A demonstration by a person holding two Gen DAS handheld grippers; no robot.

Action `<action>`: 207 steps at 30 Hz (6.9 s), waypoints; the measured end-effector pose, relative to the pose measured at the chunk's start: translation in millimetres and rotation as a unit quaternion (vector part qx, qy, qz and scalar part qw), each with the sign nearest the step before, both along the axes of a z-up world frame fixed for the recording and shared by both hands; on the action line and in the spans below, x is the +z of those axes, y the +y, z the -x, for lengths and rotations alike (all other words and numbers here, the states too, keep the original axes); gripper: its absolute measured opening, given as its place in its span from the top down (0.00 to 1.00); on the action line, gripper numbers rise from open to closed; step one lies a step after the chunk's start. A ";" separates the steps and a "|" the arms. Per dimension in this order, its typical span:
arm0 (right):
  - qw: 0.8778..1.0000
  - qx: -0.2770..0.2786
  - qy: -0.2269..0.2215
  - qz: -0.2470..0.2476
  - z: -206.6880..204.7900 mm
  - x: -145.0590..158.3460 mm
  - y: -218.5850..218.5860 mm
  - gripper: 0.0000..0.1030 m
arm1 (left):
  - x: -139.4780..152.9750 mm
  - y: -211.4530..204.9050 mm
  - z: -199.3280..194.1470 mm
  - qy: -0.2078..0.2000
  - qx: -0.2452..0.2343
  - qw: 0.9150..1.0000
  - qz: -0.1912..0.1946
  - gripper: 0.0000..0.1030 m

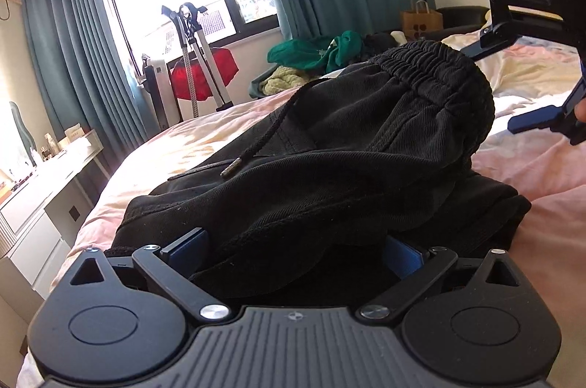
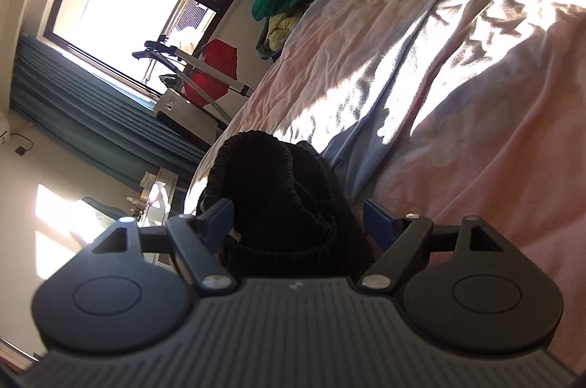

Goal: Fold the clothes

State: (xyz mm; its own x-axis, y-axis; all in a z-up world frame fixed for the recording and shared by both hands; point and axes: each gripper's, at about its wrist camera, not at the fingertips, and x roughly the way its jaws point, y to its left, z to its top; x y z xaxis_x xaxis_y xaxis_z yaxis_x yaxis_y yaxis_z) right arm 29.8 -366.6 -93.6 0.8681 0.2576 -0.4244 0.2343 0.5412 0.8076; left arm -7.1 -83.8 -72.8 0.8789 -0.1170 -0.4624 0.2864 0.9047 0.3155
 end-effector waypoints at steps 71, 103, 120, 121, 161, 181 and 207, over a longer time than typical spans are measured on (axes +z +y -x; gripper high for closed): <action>0.986 0.159 0.048 -0.004 -41.1 -39.8 21.4 0.08 | 1.9 147.4 -34.3 0.098 0.245 0.924 0.278 0.09; 0.986 0.161 0.052 0.010 -39.0 -49.5 22.8 0.39 | 12.6 195.8 -96.4 0.228 0.167 0.848 0.449 0.00; 0.988 0.147 0.050 0.026 -51.7 -39.6 32.2 0.41 | -51.8 192.8 -147.4 0.305 0.080 0.814 0.488 0.16; 0.988 0.146 0.048 0.029 -51.3 -37.9 32.8 0.41 | -50.6 191.6 -146.1 0.302 0.078 0.818 0.483 0.19; 0.970 -0.120 -0.210 0.030 -95.5 14.2 -238.2 0.52 | 101.7 -189.3 -309.6 0.160 -0.092 0.912 0.367 0.48; 0.973 -0.225 -0.037 -0.037 -93.3 -101.2 -262.6 0.32 | -7.7 -251.2 -337.1 0.236 -0.084 0.936 0.248 0.21; 0.922 -0.204 -0.043 0.326 86.2 73.6 -99.2 0.30 | 139.9 -112.2 -73.4 0.068 -0.150 0.968 0.191 0.00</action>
State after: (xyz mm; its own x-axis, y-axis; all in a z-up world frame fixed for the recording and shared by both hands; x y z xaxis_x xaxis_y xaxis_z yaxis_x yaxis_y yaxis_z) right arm -56.3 -465.9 -20.0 0.8741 -0.3830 -0.2987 0.4757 0.7993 0.3672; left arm 66.2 -196.0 67.1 0.7137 -0.5426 -0.4430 0.5691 0.8178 -0.0849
